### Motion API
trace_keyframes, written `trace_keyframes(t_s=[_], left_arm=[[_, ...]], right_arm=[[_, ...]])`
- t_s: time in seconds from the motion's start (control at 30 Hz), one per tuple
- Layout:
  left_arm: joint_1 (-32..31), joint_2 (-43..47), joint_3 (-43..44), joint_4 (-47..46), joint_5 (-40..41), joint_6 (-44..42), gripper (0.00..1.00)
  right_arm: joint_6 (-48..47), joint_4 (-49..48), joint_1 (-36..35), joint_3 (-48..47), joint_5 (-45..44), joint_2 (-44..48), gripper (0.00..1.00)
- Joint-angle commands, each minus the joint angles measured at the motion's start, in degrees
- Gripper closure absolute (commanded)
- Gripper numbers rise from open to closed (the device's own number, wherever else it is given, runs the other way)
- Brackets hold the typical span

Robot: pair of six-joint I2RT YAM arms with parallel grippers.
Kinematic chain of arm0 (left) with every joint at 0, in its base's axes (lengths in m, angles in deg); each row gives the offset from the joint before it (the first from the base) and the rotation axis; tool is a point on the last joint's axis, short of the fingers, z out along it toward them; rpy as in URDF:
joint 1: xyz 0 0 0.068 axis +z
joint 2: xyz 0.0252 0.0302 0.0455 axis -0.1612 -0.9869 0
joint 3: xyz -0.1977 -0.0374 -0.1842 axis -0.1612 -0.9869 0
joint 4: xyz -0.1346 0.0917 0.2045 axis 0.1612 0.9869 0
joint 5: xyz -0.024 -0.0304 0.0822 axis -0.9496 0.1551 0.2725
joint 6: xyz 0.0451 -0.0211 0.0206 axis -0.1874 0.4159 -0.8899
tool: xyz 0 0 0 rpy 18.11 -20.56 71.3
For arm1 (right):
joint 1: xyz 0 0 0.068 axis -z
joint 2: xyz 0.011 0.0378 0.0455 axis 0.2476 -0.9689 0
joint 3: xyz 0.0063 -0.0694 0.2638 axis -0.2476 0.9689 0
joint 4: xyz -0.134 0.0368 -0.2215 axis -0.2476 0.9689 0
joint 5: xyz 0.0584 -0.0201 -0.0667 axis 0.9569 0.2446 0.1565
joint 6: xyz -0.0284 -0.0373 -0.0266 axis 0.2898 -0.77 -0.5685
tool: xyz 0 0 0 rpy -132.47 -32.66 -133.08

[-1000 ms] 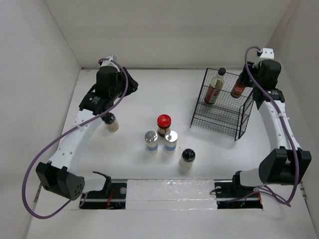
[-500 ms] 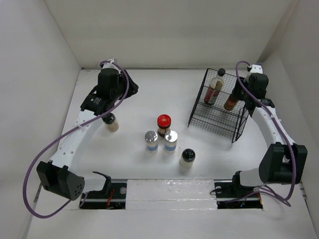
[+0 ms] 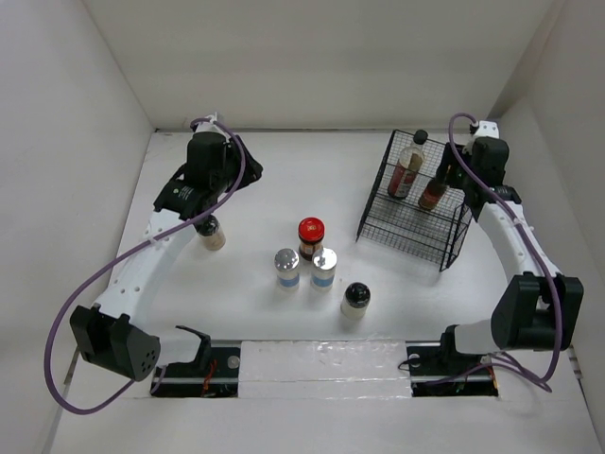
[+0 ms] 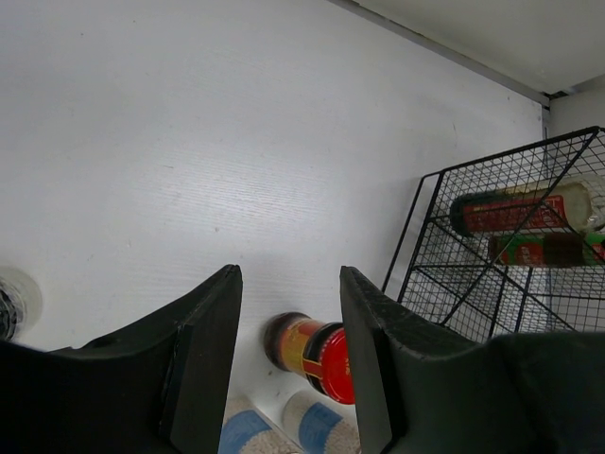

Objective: Organize the condiment bottles

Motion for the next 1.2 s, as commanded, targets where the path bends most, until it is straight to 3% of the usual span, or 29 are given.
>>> trace_keyframes(t_s=[0.0, 0.17, 0.23, 0.27, 0.33, 0.4, 0.47, 0.5, 0.57, 0.6, 0.63, 0.73, 0.93, 1.17], left_arm=[[0.0, 2.1, -0.7, -1.7, -0.2, 0.3, 0.58], [0.0, 2.6, -0.7, -2.2, -0.2, 0.3, 0.58], [0.0, 2.6, -0.7, -2.2, 0.5, 0.3, 0.58], [0.0, 2.6, -0.7, -2.2, 0.5, 0.3, 0.58], [0.0, 3.2, -0.1, -1.7, 1.0, 0.3, 0.58], [0.0, 3.2, -0.1, -1.7, 1.0, 0.3, 0.6], [0.0, 3.2, -0.1, -1.7, 1.6, 0.3, 0.6], [0.0, 3.2, -0.1, -1.7, 1.6, 0.3, 0.6], [0.0, 3.2, -0.1, -1.7, 2.2, -0.2, 0.6], [0.0, 3.2, -0.1, -1.7, 2.2, -0.2, 0.6], [0.0, 3.2, -0.1, -1.7, 2.2, -0.2, 0.6], [0.0, 3.2, 1.7, -1.2, 4.4, -3.3, 0.48], [0.0, 2.1, 7.1, 1.6, 9.0, -6.6, 0.3], [0.6, 2.1, 9.1, 1.6, 9.0, -6.6, 0.28]], right_arm=[[0.3, 1.3, -0.4, -4.7, -1.4, 2.7, 0.31], [-0.7, 3.3, -1.6, -9.8, -3.4, 8.2, 0.31], [-0.7, 4.0, -3.4, -10.4, -3.4, 10.2, 0.35], [-1.4, 4.0, -4.6, -10.4, -2.8, 11.8, 0.57], [-2.0, 5.4, -9.8, -10.4, 1.0, 12.3, 0.79], [-2.0, 6.9, -14.2, -9.9, 4.6, 12.3, 0.95], [-2.6, 9.1, -22.5, -9.3, 7.1, 11.5, 0.97], [-2.6, 9.1, -25.5, -7.7, 7.7, 10.9, 0.92], [-3.6, 9.1, -33.4, -7.1, 9.8, 9.7, 0.73], [-4.1, 10.0, -35.8, -7.1, 9.9, 8.9, 0.58], [-4.1, 10.5, -37.8, -7.1, 9.3, 7.1, 0.3], [-5.4, 13.1, -42.9, -9.1, 10.6, 2.3, 0.08], [-7.8, 17.7, -47.1, -14.0, 11.7, -6.7, 0.01], [-8.4, 18.4, -47.7, -17.1, 11.2, -13.7, 0.01]])
